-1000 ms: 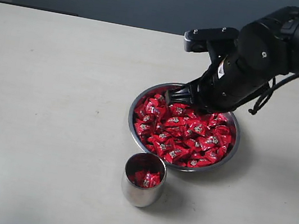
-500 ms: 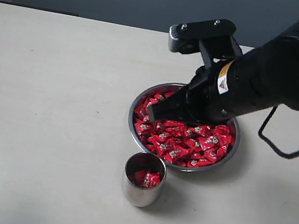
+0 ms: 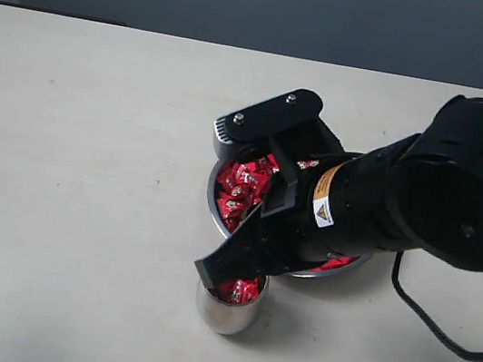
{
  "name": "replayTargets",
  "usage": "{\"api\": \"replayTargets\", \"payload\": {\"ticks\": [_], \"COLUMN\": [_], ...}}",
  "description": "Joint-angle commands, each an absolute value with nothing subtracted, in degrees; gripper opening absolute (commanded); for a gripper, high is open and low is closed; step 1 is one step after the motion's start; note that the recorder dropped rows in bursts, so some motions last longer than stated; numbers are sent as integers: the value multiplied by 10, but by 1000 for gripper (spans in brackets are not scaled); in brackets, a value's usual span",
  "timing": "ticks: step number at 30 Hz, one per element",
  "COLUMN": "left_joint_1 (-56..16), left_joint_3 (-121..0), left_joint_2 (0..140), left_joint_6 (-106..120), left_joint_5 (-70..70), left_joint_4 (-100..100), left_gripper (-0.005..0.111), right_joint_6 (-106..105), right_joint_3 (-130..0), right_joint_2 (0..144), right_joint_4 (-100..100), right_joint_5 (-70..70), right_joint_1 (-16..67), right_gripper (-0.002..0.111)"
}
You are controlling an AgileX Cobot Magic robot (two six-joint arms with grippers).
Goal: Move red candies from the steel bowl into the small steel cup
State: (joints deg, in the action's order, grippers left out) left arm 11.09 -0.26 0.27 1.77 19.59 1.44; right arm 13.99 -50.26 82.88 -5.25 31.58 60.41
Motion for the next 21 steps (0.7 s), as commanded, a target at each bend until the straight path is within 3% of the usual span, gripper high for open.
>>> {"api": "replayTargets", "payload": {"ticks": [1,21], "left_joint_1": [107,107], "left_joint_3": [0,0], "left_joint_2": [0,0], "left_joint_6": [17,17], "left_joint_5": [191,191], "left_joint_4": [16,16], "left_gripper": [0,0], "right_joint_6": [135,113], "right_joint_3": [-500,-500], "right_joint_2": [833,898], "right_joint_4": [-57,-44], "right_joint_5": [304,256], "right_joint_1": [607,607], "right_gripper": [-1,-1]}}
